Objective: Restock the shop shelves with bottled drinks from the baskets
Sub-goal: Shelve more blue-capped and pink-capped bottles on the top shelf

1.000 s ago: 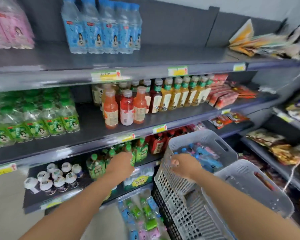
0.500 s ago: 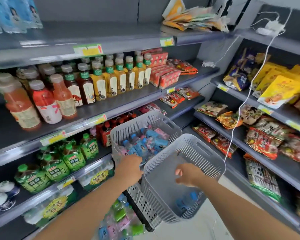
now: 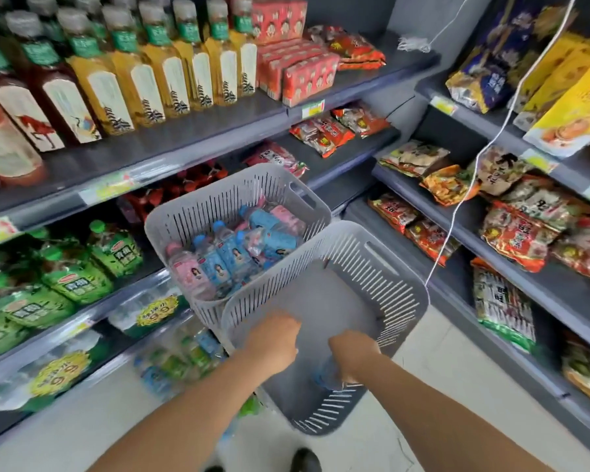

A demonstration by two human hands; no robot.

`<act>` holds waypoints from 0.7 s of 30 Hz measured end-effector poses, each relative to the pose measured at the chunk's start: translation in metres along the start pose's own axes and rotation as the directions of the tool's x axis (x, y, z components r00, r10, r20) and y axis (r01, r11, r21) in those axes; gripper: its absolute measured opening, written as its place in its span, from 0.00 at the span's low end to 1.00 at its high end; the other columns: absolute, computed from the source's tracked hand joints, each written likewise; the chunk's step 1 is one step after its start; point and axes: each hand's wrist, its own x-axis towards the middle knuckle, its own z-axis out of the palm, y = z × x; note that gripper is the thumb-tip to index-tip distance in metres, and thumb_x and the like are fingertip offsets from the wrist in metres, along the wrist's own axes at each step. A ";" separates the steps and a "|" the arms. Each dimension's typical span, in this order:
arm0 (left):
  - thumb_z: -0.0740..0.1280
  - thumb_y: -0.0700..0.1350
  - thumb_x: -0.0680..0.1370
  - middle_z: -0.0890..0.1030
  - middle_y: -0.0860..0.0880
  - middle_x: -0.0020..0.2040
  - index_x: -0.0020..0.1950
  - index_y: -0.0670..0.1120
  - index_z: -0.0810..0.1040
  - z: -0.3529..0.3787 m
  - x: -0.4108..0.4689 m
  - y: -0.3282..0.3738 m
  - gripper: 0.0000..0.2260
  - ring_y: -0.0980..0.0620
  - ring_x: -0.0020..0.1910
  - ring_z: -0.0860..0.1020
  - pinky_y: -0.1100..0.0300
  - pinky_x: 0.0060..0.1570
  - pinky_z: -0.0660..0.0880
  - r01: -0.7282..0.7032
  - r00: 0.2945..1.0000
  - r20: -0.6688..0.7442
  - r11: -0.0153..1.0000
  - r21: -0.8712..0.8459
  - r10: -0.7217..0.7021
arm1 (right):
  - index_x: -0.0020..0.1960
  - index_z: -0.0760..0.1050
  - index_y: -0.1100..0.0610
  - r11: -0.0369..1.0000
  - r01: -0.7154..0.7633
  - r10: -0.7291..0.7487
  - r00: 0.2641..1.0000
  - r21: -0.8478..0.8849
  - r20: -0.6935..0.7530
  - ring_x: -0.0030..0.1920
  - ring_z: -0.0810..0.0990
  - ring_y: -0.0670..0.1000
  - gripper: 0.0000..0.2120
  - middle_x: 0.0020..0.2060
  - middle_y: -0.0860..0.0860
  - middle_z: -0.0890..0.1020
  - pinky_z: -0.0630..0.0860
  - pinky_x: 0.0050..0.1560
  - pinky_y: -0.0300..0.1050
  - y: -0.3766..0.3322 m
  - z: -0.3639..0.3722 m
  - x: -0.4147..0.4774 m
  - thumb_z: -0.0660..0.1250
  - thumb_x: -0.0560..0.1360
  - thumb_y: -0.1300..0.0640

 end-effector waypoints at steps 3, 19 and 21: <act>0.67 0.45 0.78 0.75 0.43 0.63 0.65 0.43 0.74 0.012 0.013 0.009 0.17 0.43 0.62 0.73 0.50 0.60 0.72 0.053 0.998 0.043 0.998 -0.043 -0.051 | 0.62 0.75 0.60 0.995 0.090 -0.091 0.996 -0.030 -0.014 0.61 0.78 0.59 0.17 0.59 0.58 0.79 0.75 0.58 0.50 0.009 -0.001 0.010 0.68 0.74 0.58; 0.78 0.44 0.66 0.74 0.53 0.67 0.71 0.48 0.68 -0.041 0.014 -0.005 0.36 0.52 0.65 0.73 0.63 0.61 0.67 0.214 0.976 0.162 0.780 -0.588 -0.146 | 0.50 0.82 0.58 0.781 0.464 -0.476 0.875 0.417 -0.081 0.36 0.83 0.51 0.11 0.39 0.54 0.84 0.81 0.44 0.43 0.034 -0.174 -0.001 0.72 0.68 0.63; 0.79 0.43 0.64 0.78 0.54 0.62 0.66 0.49 0.72 -0.055 0.012 -0.019 0.32 0.54 0.59 0.76 0.60 0.61 0.72 0.201 0.979 0.130 0.702 -0.683 -0.154 | 0.52 0.83 0.58 0.767 0.494 -0.494 0.862 0.410 -0.116 0.36 0.82 0.50 0.12 0.42 0.58 0.84 0.81 0.45 0.42 0.025 -0.193 -0.001 0.70 0.69 0.64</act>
